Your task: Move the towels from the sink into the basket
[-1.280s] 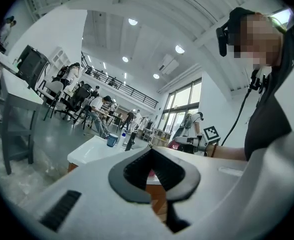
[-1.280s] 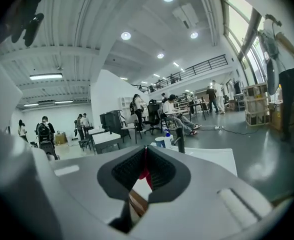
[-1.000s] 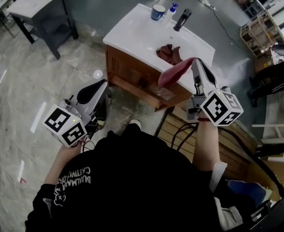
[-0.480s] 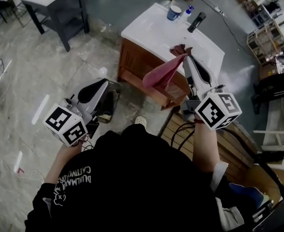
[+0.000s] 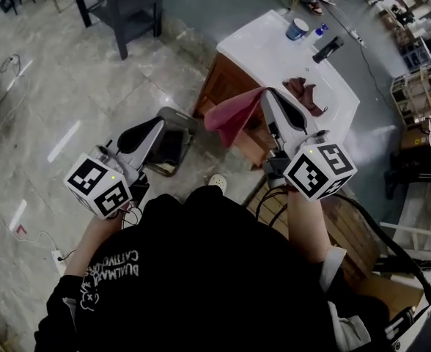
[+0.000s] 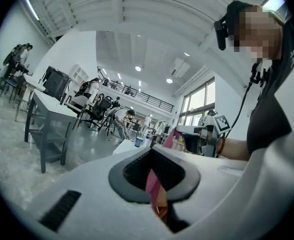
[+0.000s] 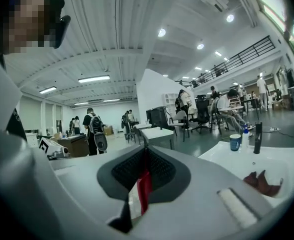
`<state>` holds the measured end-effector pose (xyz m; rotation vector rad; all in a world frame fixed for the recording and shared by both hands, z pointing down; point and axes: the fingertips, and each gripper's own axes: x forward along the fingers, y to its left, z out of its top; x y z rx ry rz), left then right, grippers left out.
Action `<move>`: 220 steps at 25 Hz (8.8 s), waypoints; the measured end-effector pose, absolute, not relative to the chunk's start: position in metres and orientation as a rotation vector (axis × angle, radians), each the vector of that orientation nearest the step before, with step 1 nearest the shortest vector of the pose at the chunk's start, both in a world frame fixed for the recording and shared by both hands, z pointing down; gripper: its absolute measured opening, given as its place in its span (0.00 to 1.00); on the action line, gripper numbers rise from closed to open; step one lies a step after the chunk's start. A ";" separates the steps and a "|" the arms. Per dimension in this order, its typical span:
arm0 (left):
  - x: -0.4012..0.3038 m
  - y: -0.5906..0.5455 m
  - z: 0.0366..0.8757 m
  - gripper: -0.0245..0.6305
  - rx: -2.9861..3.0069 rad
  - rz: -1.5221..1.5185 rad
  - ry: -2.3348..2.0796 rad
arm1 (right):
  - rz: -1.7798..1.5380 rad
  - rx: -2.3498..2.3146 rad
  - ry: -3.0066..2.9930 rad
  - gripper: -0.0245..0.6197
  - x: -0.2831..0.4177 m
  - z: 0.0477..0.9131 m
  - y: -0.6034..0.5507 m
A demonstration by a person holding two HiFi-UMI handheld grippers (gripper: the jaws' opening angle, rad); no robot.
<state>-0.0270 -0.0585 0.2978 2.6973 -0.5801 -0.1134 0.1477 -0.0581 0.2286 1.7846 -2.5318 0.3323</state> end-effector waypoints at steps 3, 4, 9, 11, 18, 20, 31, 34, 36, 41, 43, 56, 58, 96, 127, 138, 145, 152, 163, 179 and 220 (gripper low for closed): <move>-0.037 -0.061 0.307 0.04 2.663 -0.111 -0.613 | 0.391 1.679 -2.536 0.07 0.122 0.249 -0.066; -0.039 -0.062 0.310 0.04 2.653 -0.110 -0.622 | 0.406 1.648 -2.541 0.07 0.114 0.254 -0.068; -0.054 -0.073 0.319 0.04 2.621 -0.125 -0.669 | 0.435 1.539 -2.573 0.07 0.081 0.270 -0.083; -0.061 -0.077 0.320 0.04 2.614 -0.137 -0.692 | 0.447 1.512 -2.587 0.07 0.071 0.273 -0.089; -0.090 -0.088 0.333 0.04 2.567 -0.144 -0.774 | 0.504 1.412 -2.621 0.07 0.034 0.291 -0.107; -0.094 -0.091 0.340 0.04 2.543 -0.145 -0.797 | 0.529 1.376 -2.614 0.07 0.028 0.300 -0.111; -0.100 -0.113 0.387 0.04 2.429 -0.085 -0.891 | 0.680 1.223 -2.586 0.07 0.017 0.364 -0.145; -0.095 -0.125 0.405 0.04 2.388 -0.064 -0.924 | 0.724 1.170 -2.575 0.07 0.017 0.386 -0.156; -0.091 -0.133 0.419 0.04 2.357 -0.061 -0.952 | 0.752 1.123 -2.558 0.07 0.018 0.405 -0.162; -0.078 -0.156 0.461 0.04 2.264 -0.043 -1.018 | 0.832 0.961 -2.509 0.07 0.022 0.461 -0.182; -0.069 -0.164 0.483 0.04 2.220 -0.029 -1.029 | 0.823 0.884 -2.496 0.07 0.023 0.484 -0.191; -0.016 -0.186 0.647 0.04 1.950 0.199 -1.015 | 0.839 0.414 -2.326 0.07 0.020 0.651 -0.228; -0.016 -0.184 0.664 0.04 1.924 0.231 -1.018 | 0.856 0.382 -2.302 0.07 0.020 0.669 -0.228; -0.047 -0.111 0.669 0.04 1.901 0.145 -0.954 | 0.988 0.608 -2.130 0.05 0.013 0.740 -0.168; -0.149 0.005 0.141 0.04 2.762 -0.492 -0.931 | 0.073 1.036 -3.001 0.05 -0.071 0.145 -0.038; -0.127 0.054 0.118 0.04 2.830 -0.485 -0.890 | 0.129 1.150 -2.961 0.05 -0.048 0.130 0.015; -0.112 0.067 0.112 0.04 2.854 -0.492 -0.915 | 0.166 1.163 -2.981 0.05 -0.028 0.130 0.026; -0.058 0.062 0.118 0.04 2.821 -0.475 -0.950 | 0.197 1.158 -2.984 0.05 0.027 0.137 0.026; 0.025 0.074 0.140 0.04 2.760 -0.456 -0.997 | 0.217 1.118 -2.946 0.05 0.105 0.152 0.041; 0.122 0.111 0.172 0.04 2.702 -0.421 -1.119 | 0.267 0.975 -2.943 0.05 0.190 0.187 0.074; 0.239 0.076 0.175 0.04 2.786 -0.445 -0.961 | 0.359 1.341 -2.882 0.05 0.344 0.209 0.056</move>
